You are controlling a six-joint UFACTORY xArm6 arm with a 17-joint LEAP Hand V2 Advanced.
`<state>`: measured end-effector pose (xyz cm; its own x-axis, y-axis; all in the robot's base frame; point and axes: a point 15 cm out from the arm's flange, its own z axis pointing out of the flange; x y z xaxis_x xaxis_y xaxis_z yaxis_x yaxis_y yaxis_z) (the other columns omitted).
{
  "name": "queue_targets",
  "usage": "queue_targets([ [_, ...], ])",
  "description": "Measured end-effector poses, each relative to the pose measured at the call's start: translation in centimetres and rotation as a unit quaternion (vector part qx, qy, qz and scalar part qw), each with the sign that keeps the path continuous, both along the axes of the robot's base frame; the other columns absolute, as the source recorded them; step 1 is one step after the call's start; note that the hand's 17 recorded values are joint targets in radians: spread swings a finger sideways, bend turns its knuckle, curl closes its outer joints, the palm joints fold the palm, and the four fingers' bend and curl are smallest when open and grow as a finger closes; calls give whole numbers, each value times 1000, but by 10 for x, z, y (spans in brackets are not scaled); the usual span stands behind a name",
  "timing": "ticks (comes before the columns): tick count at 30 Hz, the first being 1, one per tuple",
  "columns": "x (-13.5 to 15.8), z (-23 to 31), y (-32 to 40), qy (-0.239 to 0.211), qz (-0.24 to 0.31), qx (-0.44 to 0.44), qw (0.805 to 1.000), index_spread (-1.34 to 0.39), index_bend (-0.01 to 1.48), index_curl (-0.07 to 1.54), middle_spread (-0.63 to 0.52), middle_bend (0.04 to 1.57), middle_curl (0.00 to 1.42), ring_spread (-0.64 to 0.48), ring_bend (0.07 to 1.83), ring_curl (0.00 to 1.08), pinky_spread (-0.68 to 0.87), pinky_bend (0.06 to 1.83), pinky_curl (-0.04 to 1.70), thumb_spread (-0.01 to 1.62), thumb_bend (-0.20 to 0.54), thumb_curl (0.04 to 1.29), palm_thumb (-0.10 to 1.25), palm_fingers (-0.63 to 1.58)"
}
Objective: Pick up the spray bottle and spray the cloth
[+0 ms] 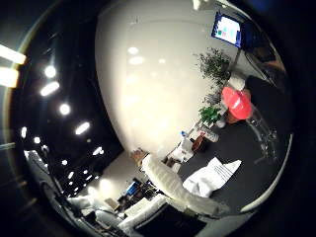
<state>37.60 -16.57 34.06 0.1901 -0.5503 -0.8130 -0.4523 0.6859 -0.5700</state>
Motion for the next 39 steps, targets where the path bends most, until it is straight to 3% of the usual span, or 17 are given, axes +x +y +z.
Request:
queue_targets([
  [23,46,-35,-30,14,-11,92,996,-140,172,310,185,191,321,283,347,234,570,842,152,1110,-23,412,408,185],
  [39,80,-40,-18,37,-22,67,997,-130,173,316,198,189,320,292,333,231,568,818,157,1080,-22,435,486,178],
])
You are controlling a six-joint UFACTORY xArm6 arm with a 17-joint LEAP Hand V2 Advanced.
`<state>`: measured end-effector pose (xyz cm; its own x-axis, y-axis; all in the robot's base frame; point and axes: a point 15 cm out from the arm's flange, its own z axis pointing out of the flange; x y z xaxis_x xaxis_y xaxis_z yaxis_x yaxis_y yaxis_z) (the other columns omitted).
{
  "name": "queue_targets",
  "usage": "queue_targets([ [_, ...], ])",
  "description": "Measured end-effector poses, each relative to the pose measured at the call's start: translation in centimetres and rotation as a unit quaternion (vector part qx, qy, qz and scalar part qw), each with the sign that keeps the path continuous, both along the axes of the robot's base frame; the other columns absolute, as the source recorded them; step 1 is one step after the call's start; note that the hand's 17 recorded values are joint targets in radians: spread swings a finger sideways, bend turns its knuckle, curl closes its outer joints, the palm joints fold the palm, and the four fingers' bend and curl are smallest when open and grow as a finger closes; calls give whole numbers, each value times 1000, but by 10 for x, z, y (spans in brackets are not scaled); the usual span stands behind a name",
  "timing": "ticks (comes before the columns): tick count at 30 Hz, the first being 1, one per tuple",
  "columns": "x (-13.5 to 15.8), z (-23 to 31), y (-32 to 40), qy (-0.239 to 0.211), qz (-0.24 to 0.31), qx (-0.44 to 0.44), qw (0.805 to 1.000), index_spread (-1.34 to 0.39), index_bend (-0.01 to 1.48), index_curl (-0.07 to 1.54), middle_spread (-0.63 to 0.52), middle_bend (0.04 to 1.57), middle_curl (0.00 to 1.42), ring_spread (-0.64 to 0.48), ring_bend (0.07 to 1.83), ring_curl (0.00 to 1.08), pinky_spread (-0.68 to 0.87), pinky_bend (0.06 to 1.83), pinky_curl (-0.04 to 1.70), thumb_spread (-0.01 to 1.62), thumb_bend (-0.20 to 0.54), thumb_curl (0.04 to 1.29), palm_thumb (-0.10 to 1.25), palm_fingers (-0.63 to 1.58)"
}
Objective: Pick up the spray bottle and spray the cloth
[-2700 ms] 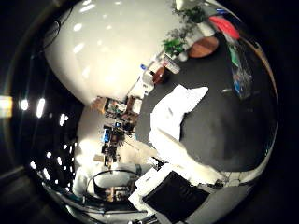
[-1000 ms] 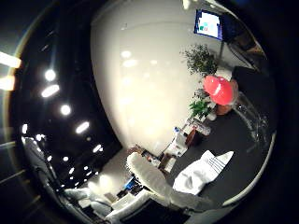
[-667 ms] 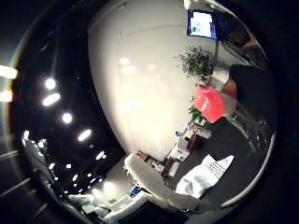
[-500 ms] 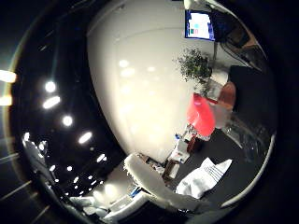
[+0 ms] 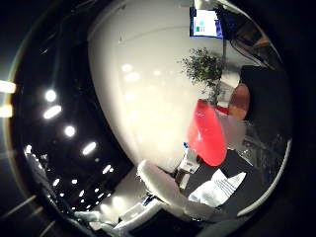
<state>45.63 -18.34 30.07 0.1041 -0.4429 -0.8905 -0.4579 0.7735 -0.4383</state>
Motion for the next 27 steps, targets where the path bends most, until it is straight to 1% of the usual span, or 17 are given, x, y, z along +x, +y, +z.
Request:
queue_targets([
  [14,12,2,39,15,13,-50,999,-118,171,317,206,191,318,306,325,235,582,796,174,1057,-24,449,504,164],
  [21,23,-2,58,18,24,-47,998,-118,169,313,207,190,318,308,326,237,583,796,182,1055,-25,451,504,165],
  [24,25,-5,56,23,18,-50,998,-117,154,303,203,193,315,294,371,247,583,812,186,1053,-25,450,509,193],
  [27,28,-7,54,26,17,-51,998,-131,128,272,173,215,325,242,525,278,567,853,188,1051,-22,452,524,309],
])
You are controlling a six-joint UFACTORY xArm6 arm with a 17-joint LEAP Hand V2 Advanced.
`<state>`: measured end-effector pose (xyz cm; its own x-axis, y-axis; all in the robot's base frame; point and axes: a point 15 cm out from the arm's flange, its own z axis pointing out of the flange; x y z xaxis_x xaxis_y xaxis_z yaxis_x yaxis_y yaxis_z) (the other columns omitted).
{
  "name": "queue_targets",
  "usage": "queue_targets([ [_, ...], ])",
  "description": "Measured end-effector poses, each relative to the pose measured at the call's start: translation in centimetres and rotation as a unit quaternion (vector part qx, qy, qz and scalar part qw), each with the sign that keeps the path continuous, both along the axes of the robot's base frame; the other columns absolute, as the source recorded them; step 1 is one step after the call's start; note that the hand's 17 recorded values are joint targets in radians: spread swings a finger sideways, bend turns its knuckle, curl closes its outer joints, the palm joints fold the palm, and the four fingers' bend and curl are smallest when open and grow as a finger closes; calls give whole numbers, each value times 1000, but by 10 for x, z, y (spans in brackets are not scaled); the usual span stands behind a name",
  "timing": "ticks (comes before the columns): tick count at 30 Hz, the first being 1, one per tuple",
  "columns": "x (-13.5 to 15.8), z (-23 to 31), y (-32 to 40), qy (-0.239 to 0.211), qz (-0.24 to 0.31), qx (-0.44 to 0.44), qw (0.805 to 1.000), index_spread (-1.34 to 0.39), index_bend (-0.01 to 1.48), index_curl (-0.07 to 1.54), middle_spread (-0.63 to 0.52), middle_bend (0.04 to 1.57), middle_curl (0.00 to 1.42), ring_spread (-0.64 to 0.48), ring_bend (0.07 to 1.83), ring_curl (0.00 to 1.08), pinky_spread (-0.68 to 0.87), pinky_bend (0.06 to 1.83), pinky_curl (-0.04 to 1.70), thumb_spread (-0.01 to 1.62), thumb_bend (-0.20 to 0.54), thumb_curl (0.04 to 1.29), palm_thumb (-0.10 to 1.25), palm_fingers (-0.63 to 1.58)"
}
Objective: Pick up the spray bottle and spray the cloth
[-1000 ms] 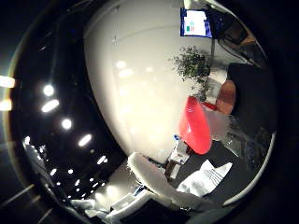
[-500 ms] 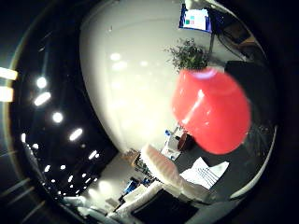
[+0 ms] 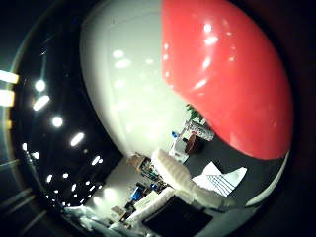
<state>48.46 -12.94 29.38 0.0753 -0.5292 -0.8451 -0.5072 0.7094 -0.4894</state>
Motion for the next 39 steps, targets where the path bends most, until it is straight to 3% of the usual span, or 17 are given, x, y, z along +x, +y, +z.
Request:
queue_targets([
  [1,1,-1,0,1,0,0,1000,-134,124,263,157,234,332,207,566,286,558,865,188,1049,-22,452,532,333],
  [3,3,-4,1,5,-1,1,1000,-185,109,229,22,355,372,-6,777,337,430,892,174,1050,-22,451,550,508],
  [4,4,-5,1,7,-3,1,1000,-223,111,219,-59,411,392,-106,868,363,313,938,178,1048,-22,449,558,625],
  [6,6,-6,4,9,-1,5,1000,-332,109,185,-230,538,440,-286,1006,399,-61,1100,203,1040,-21,449,579,875],
  [7,6,-6,6,8,0,6,1000,-385,138,187,-309,620,481,-331,1076,438,-239,1146,231,1026,-19,454,599,1006],
  [9,9,-4,10,6,1,11,1000,-476,234,235,-381,744,547,-348,1119,475,-422,1132,259,969,-16,473,663,1194],
  [12,12,-2,16,1,0,20,1000,-514,516,376,-374,889,623,-310,1163,509,-446,1187,316,870,-13,520,760,1350],
  [15,14,0,22,-3,4,27,1000,-458,819,544,-317,1078,701,-271,1250,555,-399,1261,387,880,-17,551,805,1349],
  [20,14,3,25,-6,9,29,1000,-370,1026,677,-247,1241,751,-237,1362,618,-322,1369,478,891,11,638,937,1233],
  [26,16,14,37,-16,33,39,999,-321,1102,736,-208,1316,766,-222,1415,651,-292,1392,536,663,-2,797,1091,1181],
  [32,13,12,40,9,47,42,998,-292,1150,756,-196,1350,766,-214,1436,669,-290,1375,574,433,-15,901,1102,1173],
  [39,4,25,28,31,50,32,998,-277,1167,757,-195,1361,766,-210,1445,680,-286,1354,614,340,-14,970,1102,1168],
])
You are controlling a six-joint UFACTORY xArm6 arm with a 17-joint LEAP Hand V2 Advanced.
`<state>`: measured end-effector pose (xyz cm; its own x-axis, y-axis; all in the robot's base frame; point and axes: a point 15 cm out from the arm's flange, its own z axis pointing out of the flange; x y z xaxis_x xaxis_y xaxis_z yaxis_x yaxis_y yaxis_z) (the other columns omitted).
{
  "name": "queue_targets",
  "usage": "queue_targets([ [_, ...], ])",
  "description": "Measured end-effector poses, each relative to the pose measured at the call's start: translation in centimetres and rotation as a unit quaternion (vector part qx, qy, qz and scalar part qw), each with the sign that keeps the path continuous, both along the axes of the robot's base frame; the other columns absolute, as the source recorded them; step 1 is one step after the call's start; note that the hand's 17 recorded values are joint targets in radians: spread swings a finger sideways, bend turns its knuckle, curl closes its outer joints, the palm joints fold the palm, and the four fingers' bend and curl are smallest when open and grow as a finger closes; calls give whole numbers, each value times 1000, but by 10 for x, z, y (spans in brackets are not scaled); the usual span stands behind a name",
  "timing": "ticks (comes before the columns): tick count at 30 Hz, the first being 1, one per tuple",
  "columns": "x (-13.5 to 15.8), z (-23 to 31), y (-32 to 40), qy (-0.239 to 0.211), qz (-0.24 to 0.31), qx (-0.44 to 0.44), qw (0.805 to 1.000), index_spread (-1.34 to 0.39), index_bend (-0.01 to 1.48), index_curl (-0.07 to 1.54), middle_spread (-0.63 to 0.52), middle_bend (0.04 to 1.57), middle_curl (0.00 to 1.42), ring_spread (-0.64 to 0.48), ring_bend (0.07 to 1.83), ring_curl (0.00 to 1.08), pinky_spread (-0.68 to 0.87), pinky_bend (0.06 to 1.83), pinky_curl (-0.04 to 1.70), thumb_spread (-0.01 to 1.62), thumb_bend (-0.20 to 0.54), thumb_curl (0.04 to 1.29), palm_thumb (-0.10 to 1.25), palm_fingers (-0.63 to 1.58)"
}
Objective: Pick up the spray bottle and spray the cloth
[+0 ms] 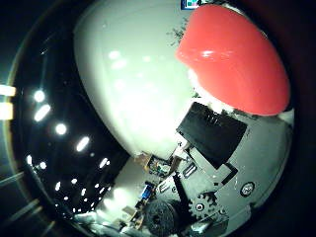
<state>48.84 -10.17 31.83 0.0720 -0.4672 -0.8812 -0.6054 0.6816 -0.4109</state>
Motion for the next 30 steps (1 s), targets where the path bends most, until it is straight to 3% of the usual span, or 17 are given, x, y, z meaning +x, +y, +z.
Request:
queue_targets([
  [9,-34,51,-1,37,27,-45,998,-273,1173,750,-193,1363,762,-211,1444,684,-284,1339,654,324,-16,1019,1089,1173],
  [16,-78,93,58,71,137,-70,985,-273,1172,750,-193,1361,760,-207,1451,683,-297,1327,668,326,-16,1044,1077,1177],
  [22,-127,123,135,94,258,-96,957,-275,1168,751,-193,1363,760,-207,1452,682,-300,1325,678,334,-16,1058,1078,1176],
  [30,-165,156,193,119,323,-128,930,-280,1161,757,-192,1365,759,-206,1455,681,-289,1321,689,352,-17,1068,1071,1174],
])
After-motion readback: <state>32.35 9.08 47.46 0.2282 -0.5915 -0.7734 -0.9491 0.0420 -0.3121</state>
